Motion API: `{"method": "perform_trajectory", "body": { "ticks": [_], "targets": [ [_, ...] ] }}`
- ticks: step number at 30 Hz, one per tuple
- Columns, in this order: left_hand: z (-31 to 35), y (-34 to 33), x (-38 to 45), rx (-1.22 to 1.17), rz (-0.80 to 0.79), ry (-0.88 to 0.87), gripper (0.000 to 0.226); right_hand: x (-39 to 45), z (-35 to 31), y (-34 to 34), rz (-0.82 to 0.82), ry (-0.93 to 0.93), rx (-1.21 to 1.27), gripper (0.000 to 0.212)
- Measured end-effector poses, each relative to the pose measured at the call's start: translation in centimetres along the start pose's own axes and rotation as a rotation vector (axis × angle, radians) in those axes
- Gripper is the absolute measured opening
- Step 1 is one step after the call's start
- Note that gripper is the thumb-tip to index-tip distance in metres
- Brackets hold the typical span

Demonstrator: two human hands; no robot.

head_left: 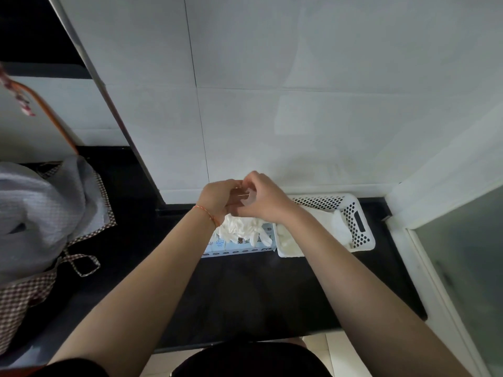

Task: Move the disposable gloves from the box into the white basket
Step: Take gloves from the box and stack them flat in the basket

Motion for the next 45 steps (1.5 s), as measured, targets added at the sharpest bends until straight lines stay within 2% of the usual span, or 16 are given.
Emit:
{"method": "perform_trajectory", "body": {
  "ticks": [4, 7, 10, 14, 17, 18, 20, 22, 24, 26, 29, 31, 34, 36, 41, 45],
  "targets": [
    [0.5, 0.0, -0.1, -0.026, -0.026, 0.007, 0.024, -0.3, 0.9, 1.5, 0.162, -0.07, 0.095, 0.018],
    [0.4, 0.5, -0.1, -0.026, -0.011, 0.007, 0.022, -0.4, 2.0, 3.3, 0.271, -0.143, 0.196, 0.019],
    [0.4, 0.0, -0.5, -0.09, -0.055, 0.0, 0.016, -0.3, 2.2, 4.0, 0.284, -0.187, 0.285, 0.021],
    [1.0, 0.2, -0.6, 0.037, -0.058, 0.025, 0.015, -0.4, 1.9, 4.7, 0.265, -0.219, 0.298, 0.028],
    [2.7, 1.0, -0.3, 0.468, -0.006, -0.143, 0.011, -0.6, 0.9, 5.1, 0.206, -0.176, 0.275, 0.034],
    [3.6, 0.6, -0.4, 0.555, -0.04, -0.256, 0.012, -0.7, 0.4, 5.1, 0.174, -0.15, 0.268, 0.036],
    [4.3, -1.0, -1.1, 0.513, -0.253, -0.382, 0.026, -0.8, -0.9, 5.0, 0.115, -0.09, 0.255, 0.036],
    [4.1, -2.3, -1.7, 0.383, -0.443, -0.363, 0.042, -0.9, -2.0, 4.8, 0.075, -0.051, 0.275, 0.034],
    [4.0, -2.6, -1.9, 0.369, -0.491, -0.342, 0.047, -1.1, -2.6, 4.9, 0.076, -0.031, 0.32, 0.034],
    [4.0, -2.6, -2.0, 0.404, -0.485, -0.334, 0.038, -1.3, -2.8, 5.2, 0.089, -0.023, 0.359, 0.034],
    [3.8, -2.3, -2.0, 0.475, -0.416, -0.368, 0.007, -1.0, -2.3, 5.6, 0.092, -0.048, 0.361, 0.029],
    [3.6, -1.6, -1.6, 0.531, -0.318, -0.394, 0.011, -0.6, -1.3, 5.2, 0.032, -0.118, 0.372, 0.011],
    [3.3, -1.1, -1.1, 0.545, -0.273, -0.381, 0.016, -0.4, 0.2, 4.3, -0.098, -0.19, 0.218, 0.045],
    [3.0, -0.9, -0.9, 0.535, -0.271, -0.365, 0.015, -0.4, 1.3, 3.9, -0.132, -0.223, 0.155, 0.042],
    [1.1, -1.3, -0.2, 0.684, -0.31, -0.298, 0.023, -0.4, 3.0, 5.8, 0.043, -0.268, 0.247, 0.014],
    [-1.9, -2.4, 0.1, 0.711, -0.484, -0.195, 0.024, -0.5, 4.3, 7.4, 0.183, -0.273, 0.273, 0.014]
  ]
}}
Point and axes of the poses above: each hand's wrist, its own x-axis towards the middle knuckle, its own y-axis out of the back of the hand, z = x × y, the point moved 6 cm from there along x, towards the middle knuckle, and after that the axes turned 13 degrees about -y, right-handed, at the moved point
